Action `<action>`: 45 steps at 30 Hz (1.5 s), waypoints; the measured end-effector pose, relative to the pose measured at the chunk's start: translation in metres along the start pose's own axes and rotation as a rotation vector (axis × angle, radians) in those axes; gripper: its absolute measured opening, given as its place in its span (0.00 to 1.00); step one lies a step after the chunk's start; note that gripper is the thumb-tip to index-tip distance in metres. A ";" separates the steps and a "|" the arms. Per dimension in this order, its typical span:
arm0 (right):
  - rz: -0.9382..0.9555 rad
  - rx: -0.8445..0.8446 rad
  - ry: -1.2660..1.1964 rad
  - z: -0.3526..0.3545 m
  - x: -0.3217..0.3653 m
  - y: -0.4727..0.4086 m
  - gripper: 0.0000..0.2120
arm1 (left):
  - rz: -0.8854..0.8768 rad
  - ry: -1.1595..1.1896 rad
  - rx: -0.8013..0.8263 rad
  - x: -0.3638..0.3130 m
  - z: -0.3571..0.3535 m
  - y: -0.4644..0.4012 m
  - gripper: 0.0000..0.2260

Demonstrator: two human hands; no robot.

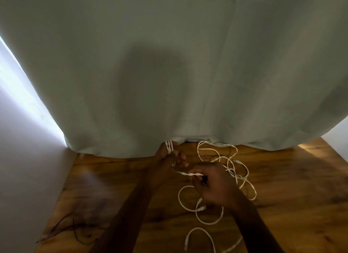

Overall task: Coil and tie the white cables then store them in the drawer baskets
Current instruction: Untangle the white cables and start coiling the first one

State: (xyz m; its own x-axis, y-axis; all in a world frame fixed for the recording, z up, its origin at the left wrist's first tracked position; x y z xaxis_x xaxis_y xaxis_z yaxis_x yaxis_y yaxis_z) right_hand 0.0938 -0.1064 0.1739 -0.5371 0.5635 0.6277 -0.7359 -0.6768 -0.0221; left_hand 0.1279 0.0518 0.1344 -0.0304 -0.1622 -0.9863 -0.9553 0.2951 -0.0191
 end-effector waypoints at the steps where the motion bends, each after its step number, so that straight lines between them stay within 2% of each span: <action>1: 0.021 0.003 0.013 0.004 0.003 -0.002 0.09 | 0.047 -0.093 0.026 0.005 -0.002 0.002 0.07; 3: 0.062 0.002 0.025 0.015 0.009 -0.008 0.10 | 0.136 -0.174 0.103 0.011 -0.011 0.007 0.09; 5: 0.092 -0.021 0.035 0.027 0.014 -0.013 0.07 | 0.185 -0.117 0.168 0.012 -0.019 0.012 0.07; 7: 0.119 -0.050 0.016 0.037 0.014 -0.019 0.05 | 0.223 -0.031 0.195 0.013 -0.024 0.017 0.10; 10: 0.109 -0.084 -0.045 0.043 0.006 -0.025 0.10 | 0.196 0.101 0.185 0.008 -0.028 0.021 0.12; 11: 0.095 -0.097 -0.053 0.043 0.001 -0.026 0.11 | 0.187 0.179 0.236 0.009 -0.031 0.022 0.14; 13: 0.074 -0.096 -0.122 0.040 -0.006 -0.028 0.09 | 0.173 0.271 0.342 0.005 -0.035 0.023 0.16; 16: 0.042 -0.054 -0.289 0.026 -0.008 -0.030 0.03 | 0.095 0.269 0.400 0.003 -0.036 0.021 0.15; 21: -0.104 -0.100 -0.732 -0.003 -0.011 -0.023 0.14 | 0.095 0.468 0.354 0.012 -0.029 0.019 0.17; 24: -0.126 -0.063 -0.834 -0.011 -0.011 -0.021 0.17 | 0.097 0.626 0.313 0.018 -0.026 0.020 0.17; 29: -0.121 -0.069 -0.897 -0.011 -0.011 -0.020 0.13 | 0.079 0.784 0.309 0.013 -0.025 0.017 0.15; 33: -0.118 -0.115 -0.885 -0.007 -0.008 -0.020 0.10 | 0.122 0.747 0.430 0.013 -0.024 0.014 0.15; 38: -0.133 -0.088 -0.774 -0.008 -0.010 -0.025 0.09 | 0.148 0.742 0.483 0.010 -0.019 0.012 0.11; 40: -0.146 -0.079 -0.750 -0.010 -0.012 -0.028 0.10 | 0.144 0.768 0.449 0.006 -0.021 0.010 0.12; 43: -0.171 -0.088 -0.799 -0.011 -0.012 -0.030 0.11 | 0.148 0.739 0.315 0.001 -0.021 0.007 0.18; 45: -0.157 -0.112 -0.850 -0.010 -0.012 -0.030 0.11 | 0.130 0.755 0.233 -0.001 -0.015 0.004 0.18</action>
State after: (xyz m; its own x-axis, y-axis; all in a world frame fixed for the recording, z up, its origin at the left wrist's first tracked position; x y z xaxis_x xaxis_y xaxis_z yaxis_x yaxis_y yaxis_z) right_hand 0.1182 -0.0884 0.1588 0.0310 0.0715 0.9970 -0.8356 -0.5455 0.0651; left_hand 0.1196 0.0388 0.1373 -0.4072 -0.6819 -0.6076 -0.8472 0.5306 -0.0277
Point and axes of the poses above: each hand's wrist, its own y-axis away from the middle knuckle, its own z-axis out of the back of the hand, x = y × z, the point moved 6 cm from there along -y, towards the middle knuckle, and after that the axes turned 15 degrees about x, right-handed, at the moved point
